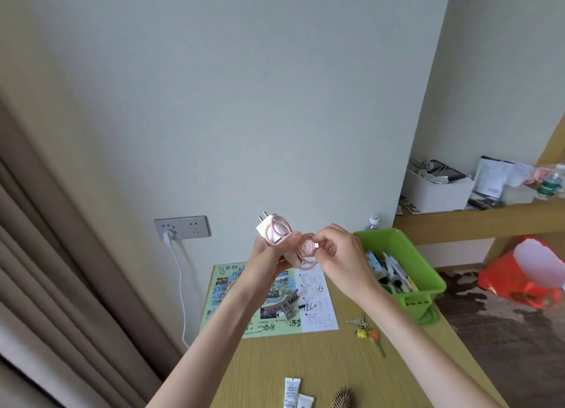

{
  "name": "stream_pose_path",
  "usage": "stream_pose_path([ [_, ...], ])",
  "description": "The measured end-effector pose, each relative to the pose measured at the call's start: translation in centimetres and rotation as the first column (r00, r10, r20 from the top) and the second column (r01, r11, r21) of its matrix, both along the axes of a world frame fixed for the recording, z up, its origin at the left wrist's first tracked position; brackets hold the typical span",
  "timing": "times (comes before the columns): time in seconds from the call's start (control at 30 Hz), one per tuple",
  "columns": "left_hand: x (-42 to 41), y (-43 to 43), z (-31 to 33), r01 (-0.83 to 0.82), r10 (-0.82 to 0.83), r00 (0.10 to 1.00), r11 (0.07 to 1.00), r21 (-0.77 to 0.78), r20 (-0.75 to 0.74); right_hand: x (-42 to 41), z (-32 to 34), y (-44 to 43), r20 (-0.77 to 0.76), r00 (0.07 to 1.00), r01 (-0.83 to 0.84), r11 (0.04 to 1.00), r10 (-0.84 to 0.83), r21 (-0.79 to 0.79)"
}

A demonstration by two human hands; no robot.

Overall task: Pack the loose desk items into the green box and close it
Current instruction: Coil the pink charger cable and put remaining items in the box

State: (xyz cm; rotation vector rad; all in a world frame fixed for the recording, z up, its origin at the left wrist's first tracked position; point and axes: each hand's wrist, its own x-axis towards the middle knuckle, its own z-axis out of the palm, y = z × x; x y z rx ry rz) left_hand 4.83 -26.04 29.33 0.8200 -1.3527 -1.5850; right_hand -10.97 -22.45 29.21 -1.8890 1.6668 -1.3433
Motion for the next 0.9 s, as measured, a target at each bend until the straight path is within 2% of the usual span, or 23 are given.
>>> stream_pose_path([
  [0.07, -1.3, 0.3, -0.4, -0.013, 0.015, 0.999, 0.999, -0.040, 0.033, -1.1, -0.5, 0.3, 0.058, 0.998, -0.033, 0.996, 0.028, 0.086],
  [0.23, -5.1, 0.9, -1.6, 0.090, -0.086, 0.991, 0.996, -0.030, 0.101, -5.1, -1.6, 1.0, 0.079, 0.997, -0.001, 0.996, -0.006, 0.089],
  [0.33, -7.9, 1.1, -2.4, 0.165, -0.168, 0.972, 0.986, 0.032, 0.163, -8.5, -2.3, 1.6, 0.052, 0.998, -0.024, 0.996, 0.020, 0.089],
  [0.4, -10.2, 1.1, -2.9, 0.119, -0.134, 0.978, 0.988, 0.095, 0.160, -11.0, -2.5, 2.0, 0.024, 0.999, -0.023, 0.997, 0.021, 0.076],
  [0.47, -12.7, 1.2, -3.4, 0.007, -0.033, 0.984, 0.989, 0.147, 0.173, -13.6, -2.7, 2.3, -0.011, 1.000, -0.026, 0.996, 0.027, 0.084],
  [0.6, -17.3, 1.2, -4.7, -0.092, 0.061, 0.983, 0.981, 0.173, 0.174, -18.4, -3.4, 2.7, -0.059, 0.996, -0.054, 0.988, 0.063, 0.144],
  [0.77, -22.4, 0.9, -6.7, -0.158, 0.123, 0.975, 0.970, 0.186, 0.187, -23.5, -5.0, 2.5, 0.098, 0.991, -0.109, 0.959, 0.086, 0.262],
  [0.9, -25.1, -0.3, -8.6, -0.157, 0.100, 0.971, 0.953, 0.260, 0.219, -27.8, -6.9, 1.7, 0.295, 0.955, -0.131, 0.918, 0.016, 0.375],
])
